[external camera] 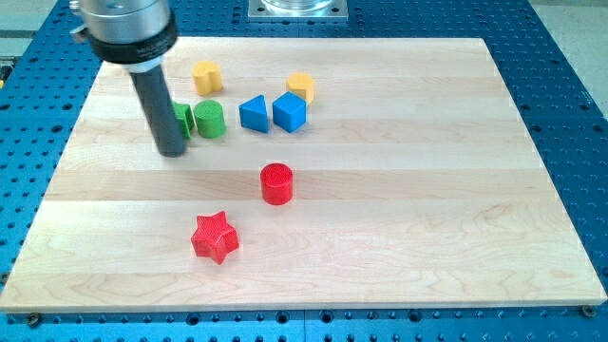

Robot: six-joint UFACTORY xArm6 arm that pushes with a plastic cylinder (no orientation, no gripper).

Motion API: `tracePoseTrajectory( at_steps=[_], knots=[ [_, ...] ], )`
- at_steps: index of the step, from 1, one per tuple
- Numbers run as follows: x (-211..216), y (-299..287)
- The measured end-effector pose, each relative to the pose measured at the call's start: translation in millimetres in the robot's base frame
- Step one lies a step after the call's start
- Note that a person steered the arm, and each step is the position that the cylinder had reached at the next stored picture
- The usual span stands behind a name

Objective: Move the red blocks parallel to each other

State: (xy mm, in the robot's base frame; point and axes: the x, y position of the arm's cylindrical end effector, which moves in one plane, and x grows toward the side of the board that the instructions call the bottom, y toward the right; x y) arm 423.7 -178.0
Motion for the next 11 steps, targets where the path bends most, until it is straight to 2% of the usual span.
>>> tracePoseTrajectory(
  at_steps=[1, 2, 4, 5, 6, 7, 8, 9, 10, 11],
  knots=[
    [8, -12],
    [47, 25],
    [51, 140],
    [48, 129],
    [75, 99],
    [60, 66],
    [120, 23],
    [174, 20],
    [179, 66],
    [135, 90]
  ],
)
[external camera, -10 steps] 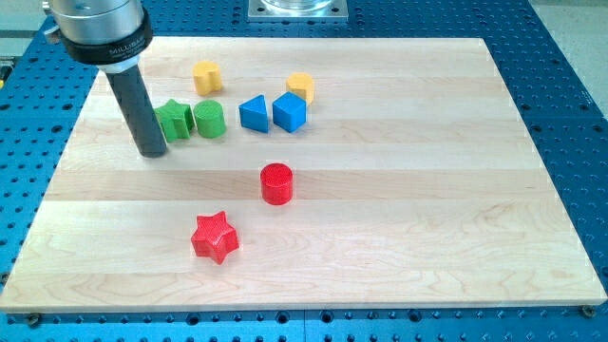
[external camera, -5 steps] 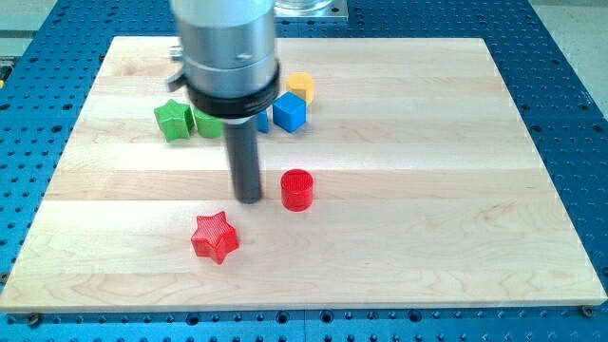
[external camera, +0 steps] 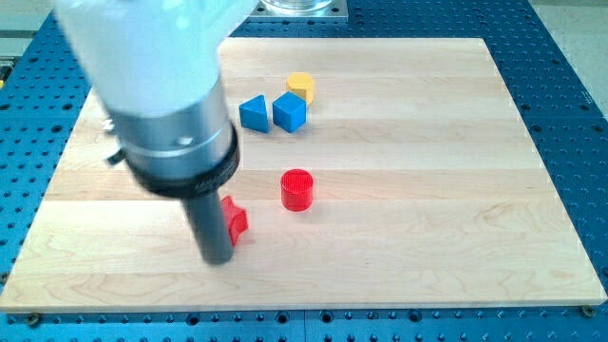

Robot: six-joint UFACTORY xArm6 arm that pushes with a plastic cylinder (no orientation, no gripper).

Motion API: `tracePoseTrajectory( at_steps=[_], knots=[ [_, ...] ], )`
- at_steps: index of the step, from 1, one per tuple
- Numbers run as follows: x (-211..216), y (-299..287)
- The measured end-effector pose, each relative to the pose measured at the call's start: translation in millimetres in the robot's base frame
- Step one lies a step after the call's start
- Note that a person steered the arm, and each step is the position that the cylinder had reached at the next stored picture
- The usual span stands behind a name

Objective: Move the red blocks parallel to each other

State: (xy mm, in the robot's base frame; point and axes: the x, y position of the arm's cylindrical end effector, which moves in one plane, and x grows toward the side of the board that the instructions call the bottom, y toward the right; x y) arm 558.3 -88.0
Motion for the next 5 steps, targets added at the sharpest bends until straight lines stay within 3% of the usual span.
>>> tracePoseTrajectory(
  at_steps=[1, 2, 3, 4, 5],
  knots=[
    [-26, 0],
    [4, -21],
    [-17, -88],
    [-52, -171],
    [-136, -185]
  ],
)
